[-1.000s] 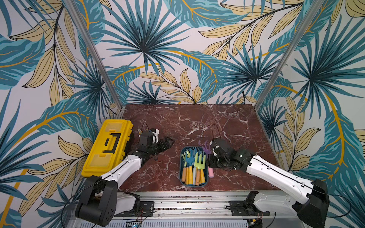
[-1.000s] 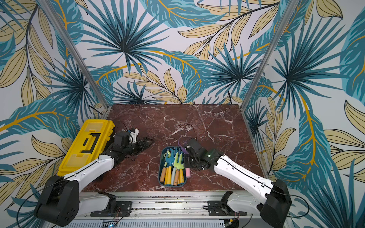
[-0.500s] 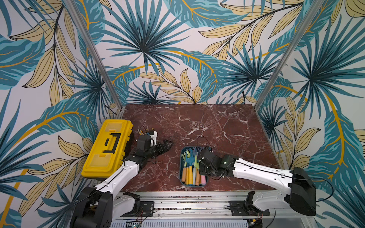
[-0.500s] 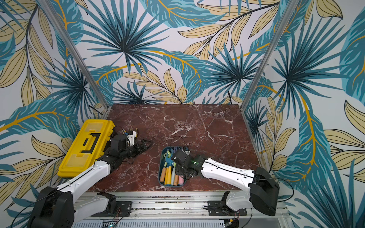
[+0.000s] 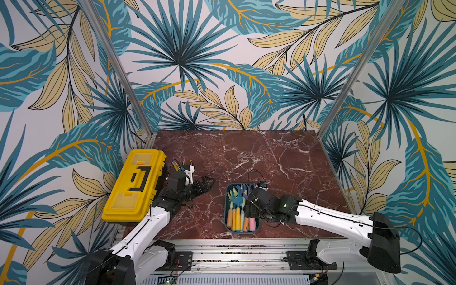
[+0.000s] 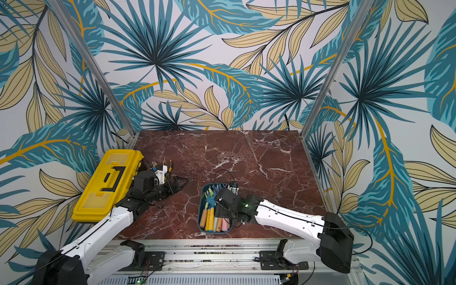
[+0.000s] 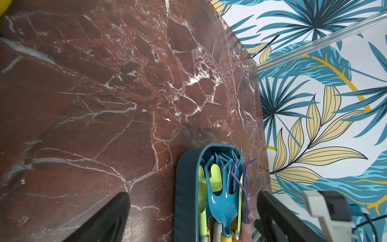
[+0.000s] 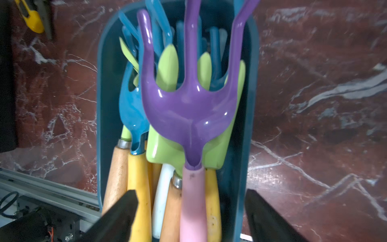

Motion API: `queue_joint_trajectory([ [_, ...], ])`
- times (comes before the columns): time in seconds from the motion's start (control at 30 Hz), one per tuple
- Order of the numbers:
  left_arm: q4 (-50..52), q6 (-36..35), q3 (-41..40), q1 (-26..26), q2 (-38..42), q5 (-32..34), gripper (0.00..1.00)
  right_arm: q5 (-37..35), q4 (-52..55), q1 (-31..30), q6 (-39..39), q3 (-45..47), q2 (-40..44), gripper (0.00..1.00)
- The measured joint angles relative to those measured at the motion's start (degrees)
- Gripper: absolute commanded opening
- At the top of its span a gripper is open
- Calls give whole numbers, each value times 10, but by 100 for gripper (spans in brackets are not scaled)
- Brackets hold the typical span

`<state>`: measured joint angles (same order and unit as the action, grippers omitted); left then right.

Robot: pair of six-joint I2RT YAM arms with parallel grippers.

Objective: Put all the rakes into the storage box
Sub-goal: Reset both arms

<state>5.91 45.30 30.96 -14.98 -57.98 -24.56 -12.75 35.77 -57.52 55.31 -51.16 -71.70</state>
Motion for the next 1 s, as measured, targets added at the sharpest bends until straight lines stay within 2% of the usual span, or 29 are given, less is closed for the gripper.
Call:
queue_joint_trajectory([
  [0.17, 39, -14, 26, -14, 15, 30, 100, -45, 23, 18, -58, -61, 27, 99],
  [0.27, 55, -27, 53, -16, 13, 58, 100, -68, 23, 49, -108, -113, 12, 99],
  [0.43, 68, -35, 107, -17, -25, 106, 100, -80, 13, 134, -188, -188, -43, 99],
  [0.6, 120, -21, 183, -19, -108, 125, 100, -55, 3, 218, -225, -217, -85, 99],
  [0.73, 191, -18, 265, -19, -160, 135, 100, -35, 0, 257, -238, -222, -91, 99],
  [0.9, 276, -31, 347, -20, -176, 158, 100, -21, -2, 295, -257, -219, -79, 99],
  [1.0, 309, -48, 368, -21, -163, 178, 100, -28, -2, 309, -276, -210, -49, 99],
])
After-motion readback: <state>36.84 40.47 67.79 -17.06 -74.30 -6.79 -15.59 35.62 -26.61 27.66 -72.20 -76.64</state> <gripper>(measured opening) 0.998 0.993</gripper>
